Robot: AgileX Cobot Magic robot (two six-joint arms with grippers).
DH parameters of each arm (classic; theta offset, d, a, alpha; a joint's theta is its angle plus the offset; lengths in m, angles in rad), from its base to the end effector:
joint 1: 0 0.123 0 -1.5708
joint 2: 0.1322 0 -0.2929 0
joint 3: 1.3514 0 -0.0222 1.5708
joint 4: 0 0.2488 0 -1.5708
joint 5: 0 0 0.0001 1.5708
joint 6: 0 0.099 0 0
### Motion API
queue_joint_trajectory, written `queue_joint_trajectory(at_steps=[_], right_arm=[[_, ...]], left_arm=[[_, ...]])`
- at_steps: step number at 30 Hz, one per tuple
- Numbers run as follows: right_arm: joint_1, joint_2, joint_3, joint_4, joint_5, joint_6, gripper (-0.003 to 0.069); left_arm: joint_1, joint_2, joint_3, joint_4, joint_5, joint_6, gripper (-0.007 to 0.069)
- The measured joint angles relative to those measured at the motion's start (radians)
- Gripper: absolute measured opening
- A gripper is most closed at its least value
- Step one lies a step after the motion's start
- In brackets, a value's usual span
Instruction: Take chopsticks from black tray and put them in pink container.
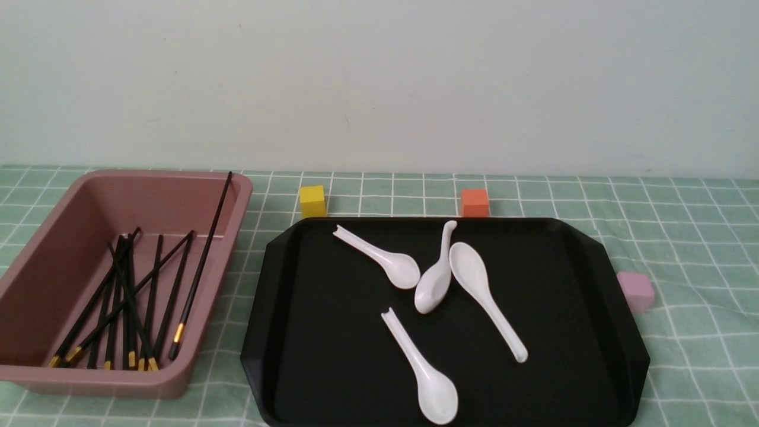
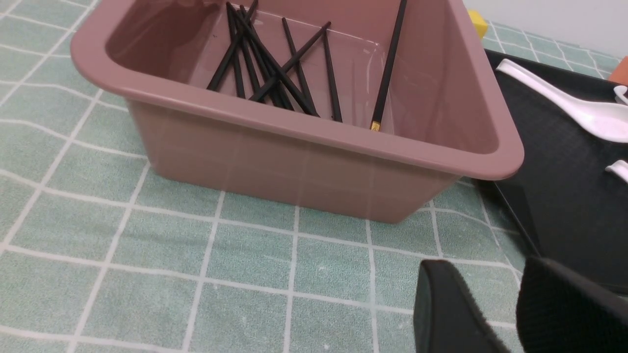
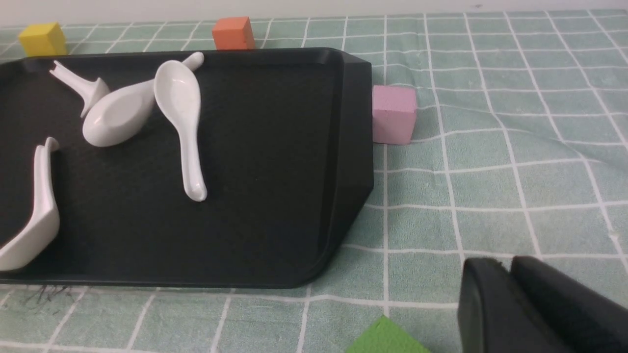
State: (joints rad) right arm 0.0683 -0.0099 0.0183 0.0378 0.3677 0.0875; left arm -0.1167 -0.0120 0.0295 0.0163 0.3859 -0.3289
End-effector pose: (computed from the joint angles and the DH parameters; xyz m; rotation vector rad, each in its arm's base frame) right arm 0.0502 0.0048 0.1722 0.0413 1.8615 0.1451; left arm 0.0497 -0.0052 0.1667 -0.1909 1.8876 -0.2881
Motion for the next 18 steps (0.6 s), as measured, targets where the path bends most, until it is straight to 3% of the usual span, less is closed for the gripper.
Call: queue_joint_trajectory(at_steps=[18], right_arm=[[0.0, 0.0, 0.0, 0.0, 0.0, 0.001, 0.0105]], left_arm=[[0.0, 0.0, 0.0, 0.0, 0.0, 0.0, 0.0239]])
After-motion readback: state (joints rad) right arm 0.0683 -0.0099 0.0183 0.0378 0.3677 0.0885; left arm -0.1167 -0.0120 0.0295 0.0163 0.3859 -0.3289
